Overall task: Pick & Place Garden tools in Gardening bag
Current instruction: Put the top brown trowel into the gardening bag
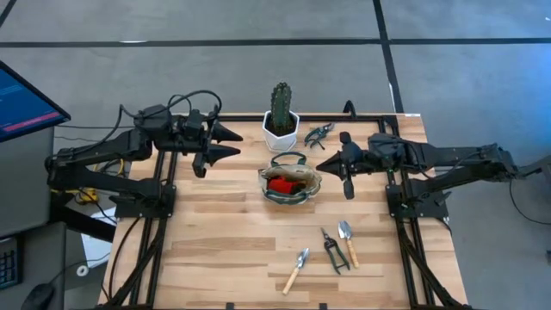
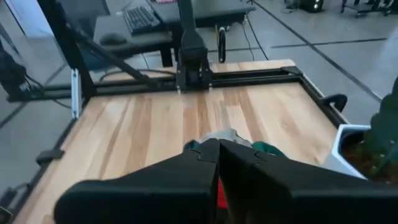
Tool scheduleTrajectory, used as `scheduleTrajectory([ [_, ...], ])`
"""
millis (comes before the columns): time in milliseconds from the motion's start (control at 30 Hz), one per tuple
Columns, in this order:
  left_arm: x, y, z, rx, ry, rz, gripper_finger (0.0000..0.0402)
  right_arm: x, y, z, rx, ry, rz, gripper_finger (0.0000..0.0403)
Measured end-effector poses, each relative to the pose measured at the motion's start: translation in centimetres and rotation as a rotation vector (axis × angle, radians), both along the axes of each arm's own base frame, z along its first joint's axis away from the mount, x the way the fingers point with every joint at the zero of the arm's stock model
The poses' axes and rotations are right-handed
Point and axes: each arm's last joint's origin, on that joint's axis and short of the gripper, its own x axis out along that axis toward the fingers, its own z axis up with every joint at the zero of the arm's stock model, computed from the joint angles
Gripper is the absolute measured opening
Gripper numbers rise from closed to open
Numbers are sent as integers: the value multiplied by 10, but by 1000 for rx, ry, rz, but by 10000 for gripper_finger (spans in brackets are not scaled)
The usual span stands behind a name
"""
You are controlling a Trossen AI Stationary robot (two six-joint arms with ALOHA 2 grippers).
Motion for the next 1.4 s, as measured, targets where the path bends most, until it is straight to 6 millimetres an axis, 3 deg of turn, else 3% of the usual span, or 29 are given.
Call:
scheduleTrajectory([
  [367, 0, -3, 5, -27, -49, -14, 151, 1, 8, 4, 235, -39, -33, 2],
  [533, -6, -18, 10, -13, -75, -89, 118, -1, 14, 7, 421, -59, -56, 1],
  [900, -19, -57, 15, 77, -123, -206, 28, -22, 36, 14, 469, -102, -163, 0],
  [1067, -19, -69, 15, 68, -118, -215, 5, -35, 38, 12, 507, -62, -208, 0],
  [1400, -23, -91, 13, 54, -109, -241, 3, -50, 40, -11, 584, 169, -356, 0],
])
